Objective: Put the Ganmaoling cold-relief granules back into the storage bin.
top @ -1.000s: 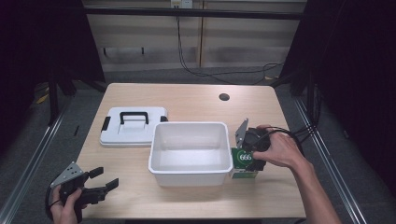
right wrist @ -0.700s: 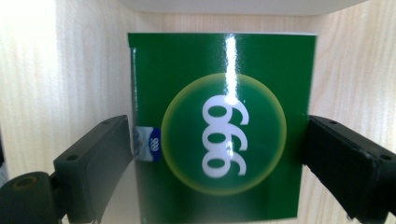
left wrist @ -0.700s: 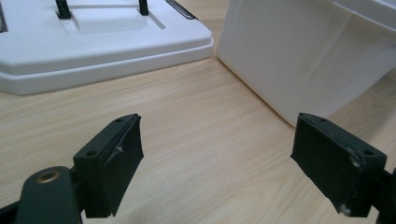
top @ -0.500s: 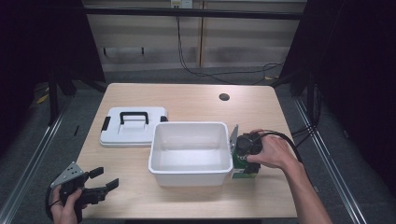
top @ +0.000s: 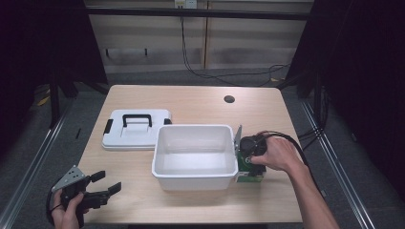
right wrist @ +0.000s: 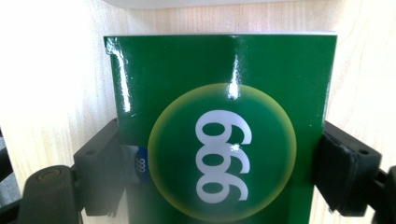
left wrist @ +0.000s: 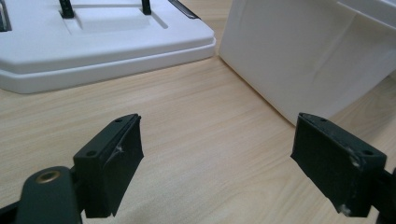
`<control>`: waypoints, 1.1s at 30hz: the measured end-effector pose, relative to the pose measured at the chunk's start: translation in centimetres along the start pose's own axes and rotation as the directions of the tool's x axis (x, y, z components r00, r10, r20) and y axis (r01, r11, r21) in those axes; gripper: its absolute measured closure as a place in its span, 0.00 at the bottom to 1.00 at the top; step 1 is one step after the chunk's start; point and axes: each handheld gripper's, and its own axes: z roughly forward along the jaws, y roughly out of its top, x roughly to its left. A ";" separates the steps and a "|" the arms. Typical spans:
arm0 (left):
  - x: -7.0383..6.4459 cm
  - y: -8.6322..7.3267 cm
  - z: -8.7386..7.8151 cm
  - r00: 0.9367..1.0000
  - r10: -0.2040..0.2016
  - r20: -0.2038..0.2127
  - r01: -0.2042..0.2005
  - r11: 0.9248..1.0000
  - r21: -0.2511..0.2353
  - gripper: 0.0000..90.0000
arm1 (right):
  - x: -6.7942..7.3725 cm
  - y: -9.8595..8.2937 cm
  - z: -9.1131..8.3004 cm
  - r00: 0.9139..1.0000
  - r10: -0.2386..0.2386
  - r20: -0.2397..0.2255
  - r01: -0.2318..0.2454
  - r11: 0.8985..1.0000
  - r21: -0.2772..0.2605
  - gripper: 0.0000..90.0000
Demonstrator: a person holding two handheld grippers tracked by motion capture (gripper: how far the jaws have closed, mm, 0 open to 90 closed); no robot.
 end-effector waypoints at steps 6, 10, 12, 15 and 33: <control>0.0 0.0 0.0 1.000 0.005 0.007 -0.005 1.000 0.003 0.18 | -0.1 -0.2 -0.8 1.000 0.015 0.004 -0.015 1.000 -0.017 0.18; 0.0 0.0 0.1 1.000 0.003 0.005 -0.003 1.000 0.004 0.18 | 0.0 -0.5 -1.0 0.999 0.034 -0.001 -0.034 0.999 0.000 0.18; 0.0 0.0 0.1 1.000 0.004 0.005 -0.004 1.000 0.004 0.18 | 0.0 -0.5 -1.1 1.000 0.026 0.000 -0.026 1.000 -0.005 0.18; 0.0 0.0 0.1 1.000 0.004 0.006 -0.004 1.000 0.004 0.18 | 0.0 -0.7 -1.4 1.000 0.026 0.005 -0.026 1.000 -0.004 0.18; 0.0 0.0 0.1 1.000 0.003 0.005 -0.003 1.000 0.006 0.18 | -0.1 -1.1 -4.0 0.999 0.051 0.016 -0.051 0.999 -0.008 0.18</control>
